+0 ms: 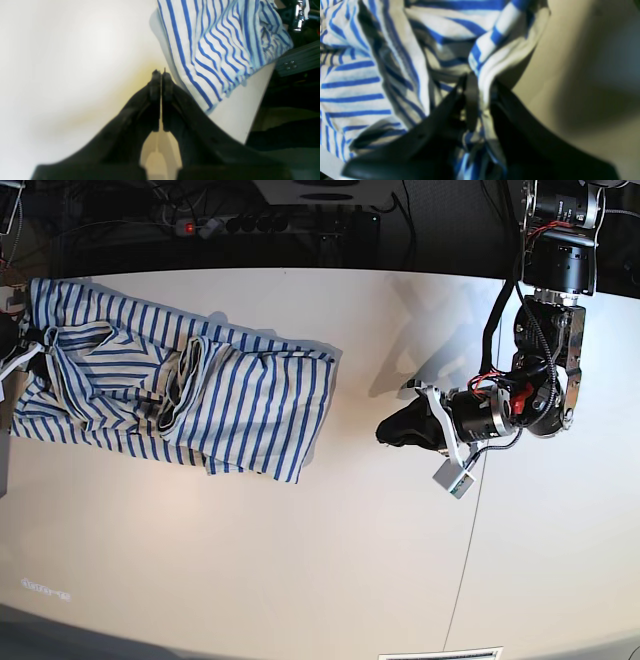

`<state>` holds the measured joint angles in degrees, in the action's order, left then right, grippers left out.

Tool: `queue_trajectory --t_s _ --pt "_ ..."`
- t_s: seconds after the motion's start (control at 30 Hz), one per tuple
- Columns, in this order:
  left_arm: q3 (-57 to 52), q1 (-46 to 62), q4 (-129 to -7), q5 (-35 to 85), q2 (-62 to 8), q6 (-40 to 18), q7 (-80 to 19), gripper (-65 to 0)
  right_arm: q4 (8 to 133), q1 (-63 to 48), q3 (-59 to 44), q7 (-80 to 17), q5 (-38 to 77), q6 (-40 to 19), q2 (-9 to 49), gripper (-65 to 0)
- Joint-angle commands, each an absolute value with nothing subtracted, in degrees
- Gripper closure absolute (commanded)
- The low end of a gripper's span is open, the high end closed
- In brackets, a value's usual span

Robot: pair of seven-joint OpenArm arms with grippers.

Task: Fold the T-shirt properly
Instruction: 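Drag the shirt with the right gripper while the left gripper regrasps its end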

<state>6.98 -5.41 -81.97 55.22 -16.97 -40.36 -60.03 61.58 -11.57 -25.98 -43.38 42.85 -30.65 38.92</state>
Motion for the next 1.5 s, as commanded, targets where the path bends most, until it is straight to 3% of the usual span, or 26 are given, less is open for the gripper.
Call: queue_trajectory --t_s 0.0,0.23,0.67,1.47 --pt "6.57 -6.15 -82.87 56.55 -16.93 -40.0 -59.42 -1.8 61.39 -12.1 -26.15 -46.57 41.56 -31.31 40.14 0.0" --pt "6.57 -2.46 -82.85 52.84 -16.69 -40.0 -56.86 -1.7 63.53 -12.1 -26.17 -50.17 48.99 -31.46 39.18 0.0" --pt "12.19 -1.32 -79.77 38.13 -13.41 -40.0 -46.94 -1.7 78.5 -12.1 -30.57 -57.98 57.47 -31.88 35.05 0.0" --pt "12.32 -13.65 -71.81 29.69 -14.26 -40.0 -42.96 -1.7 80.44 -12.12 -31.24 -58.33 54.87 -31.97 35.27 0.0"
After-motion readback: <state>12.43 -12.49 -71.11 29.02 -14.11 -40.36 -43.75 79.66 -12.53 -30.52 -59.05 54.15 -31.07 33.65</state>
